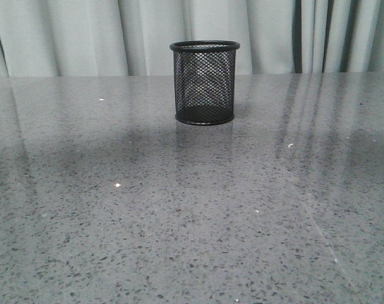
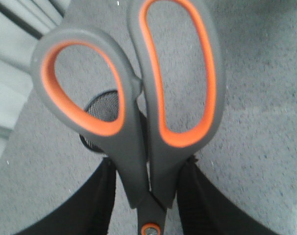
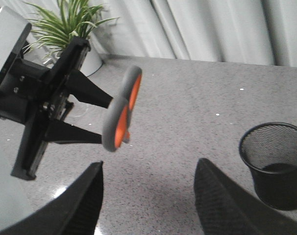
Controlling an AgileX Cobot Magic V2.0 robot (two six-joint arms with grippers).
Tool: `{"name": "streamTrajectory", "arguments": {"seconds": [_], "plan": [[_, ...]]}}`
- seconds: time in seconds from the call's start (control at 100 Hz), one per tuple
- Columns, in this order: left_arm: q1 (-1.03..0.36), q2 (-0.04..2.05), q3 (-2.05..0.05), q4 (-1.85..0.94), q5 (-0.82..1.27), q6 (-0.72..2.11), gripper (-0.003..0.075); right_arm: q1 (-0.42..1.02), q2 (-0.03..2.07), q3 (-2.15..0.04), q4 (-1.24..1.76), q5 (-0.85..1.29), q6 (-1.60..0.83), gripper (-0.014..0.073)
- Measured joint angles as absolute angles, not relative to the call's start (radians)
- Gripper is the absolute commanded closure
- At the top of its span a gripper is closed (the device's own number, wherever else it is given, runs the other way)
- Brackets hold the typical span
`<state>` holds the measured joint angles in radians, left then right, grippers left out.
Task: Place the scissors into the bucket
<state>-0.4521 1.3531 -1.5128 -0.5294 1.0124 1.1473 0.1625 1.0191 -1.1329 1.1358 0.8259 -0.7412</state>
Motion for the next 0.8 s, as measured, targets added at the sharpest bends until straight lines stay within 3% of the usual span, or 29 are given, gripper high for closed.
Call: {"name": "streamTrajectory", "arguments": {"seconds": [0.34, 0.8], "plan": [[-0.535, 1.353, -1.513, -0.529, 0.936, 1.147, 0.0551, 0.236, 1.116, -1.204, 1.152, 0.837, -0.743, 0.0221], [-0.543, 1.353, -1.513, -0.523, 0.933, 1.147, 0.0551, 0.243, 1.147, -1.204, 1.190, 0.820, -0.748, 0.0221]]}}
